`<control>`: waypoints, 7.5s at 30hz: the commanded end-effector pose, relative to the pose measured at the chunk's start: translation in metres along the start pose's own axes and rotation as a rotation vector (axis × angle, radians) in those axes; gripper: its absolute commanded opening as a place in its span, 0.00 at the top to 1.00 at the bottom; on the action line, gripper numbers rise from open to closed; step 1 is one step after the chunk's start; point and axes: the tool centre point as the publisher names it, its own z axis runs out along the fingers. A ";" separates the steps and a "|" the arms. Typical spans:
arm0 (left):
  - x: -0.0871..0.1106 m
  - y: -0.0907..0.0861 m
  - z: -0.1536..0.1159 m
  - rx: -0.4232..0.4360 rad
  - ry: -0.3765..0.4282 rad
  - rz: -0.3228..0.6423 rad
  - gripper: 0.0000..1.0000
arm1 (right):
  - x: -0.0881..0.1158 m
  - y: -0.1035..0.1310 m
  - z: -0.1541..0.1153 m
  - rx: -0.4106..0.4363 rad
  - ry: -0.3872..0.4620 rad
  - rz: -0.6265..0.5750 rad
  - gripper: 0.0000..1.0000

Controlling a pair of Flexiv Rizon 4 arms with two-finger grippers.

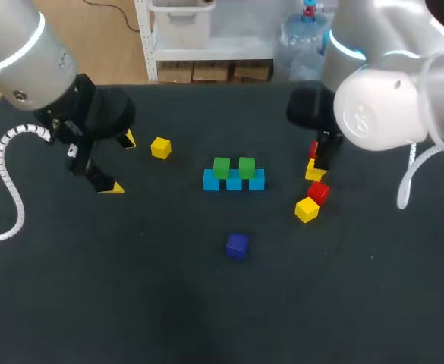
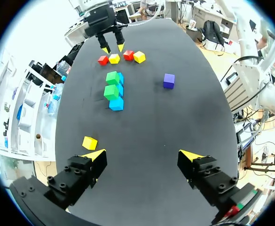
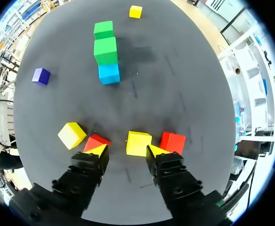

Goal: Place the blue cubes, place green cubes on the blue cubes, place the yellow cubes on the green cubes, then place the red cubes on the yellow cubes, and place purple cube on the red cubes.

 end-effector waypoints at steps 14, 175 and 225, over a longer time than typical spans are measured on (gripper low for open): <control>0.001 0.000 0.000 0.000 -0.003 0.003 0.00 | 0.008 -0.005 0.015 -0.016 0.005 0.004 0.36; 0.001 0.000 0.000 0.000 -0.003 0.003 0.00 | -0.147 0.032 -0.030 -0.040 -0.019 -0.212 1.00; 0.001 0.000 0.000 0.000 -0.003 0.003 0.00 | -0.148 0.027 -0.023 -0.059 -0.019 -0.217 1.00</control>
